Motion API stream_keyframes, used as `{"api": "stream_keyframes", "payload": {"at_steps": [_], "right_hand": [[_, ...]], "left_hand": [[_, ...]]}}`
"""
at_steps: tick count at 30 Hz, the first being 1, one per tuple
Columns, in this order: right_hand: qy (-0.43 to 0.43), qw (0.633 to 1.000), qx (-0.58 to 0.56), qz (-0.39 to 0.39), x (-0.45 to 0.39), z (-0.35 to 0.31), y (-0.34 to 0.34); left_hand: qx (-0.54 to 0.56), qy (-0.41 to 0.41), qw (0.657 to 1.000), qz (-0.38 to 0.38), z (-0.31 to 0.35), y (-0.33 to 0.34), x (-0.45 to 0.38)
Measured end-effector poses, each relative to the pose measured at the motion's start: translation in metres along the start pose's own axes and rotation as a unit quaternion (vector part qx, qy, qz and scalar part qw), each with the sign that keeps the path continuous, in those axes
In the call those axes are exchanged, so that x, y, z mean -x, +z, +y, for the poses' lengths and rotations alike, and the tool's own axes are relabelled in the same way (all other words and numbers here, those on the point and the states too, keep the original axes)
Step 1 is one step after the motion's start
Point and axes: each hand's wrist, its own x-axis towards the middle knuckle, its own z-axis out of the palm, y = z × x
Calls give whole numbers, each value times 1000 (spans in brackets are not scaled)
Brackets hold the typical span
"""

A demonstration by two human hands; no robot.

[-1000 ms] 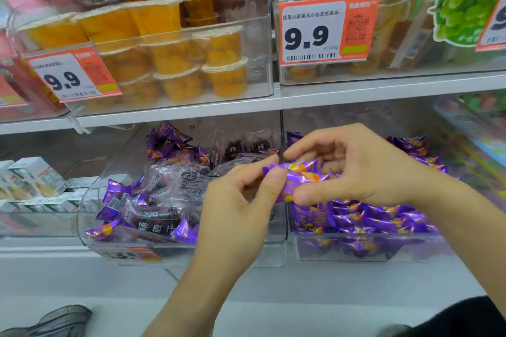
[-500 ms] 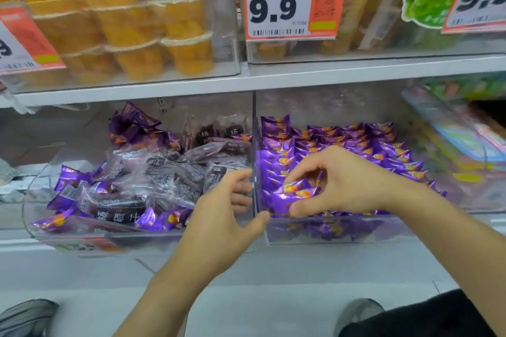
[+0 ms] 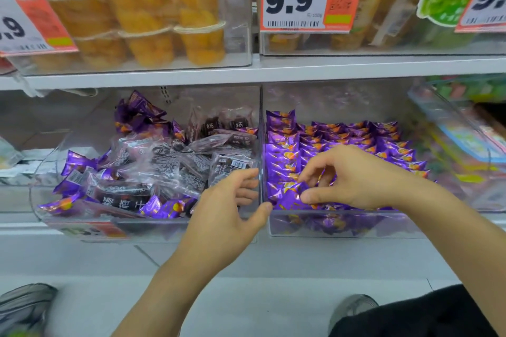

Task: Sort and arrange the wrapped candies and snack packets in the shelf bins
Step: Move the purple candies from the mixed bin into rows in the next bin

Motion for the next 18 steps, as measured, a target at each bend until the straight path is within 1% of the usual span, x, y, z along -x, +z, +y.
{"api": "stream_keyframes", "payload": {"at_steps": [4, 9, 11, 14, 18], "right_hand": [[-1, 1000, 27, 10, 1, -4, 6], [-1, 993, 104, 63, -3, -13, 22], [2, 994, 90, 68, -3, -15, 21], [9, 998, 17, 54, 2, -16, 9], [12, 998, 25, 52, -2, -8, 9]], "left_hand": [[-3, 2, 1000, 7, 0, 1, 0], [-13, 4, 1000, 12, -2, 2, 0], [-13, 4, 1000, 13, -2, 1, 0], [-10, 5, 1000, 11, -2, 1, 0], [-10, 6, 1000, 14, -2, 1, 1]]}}
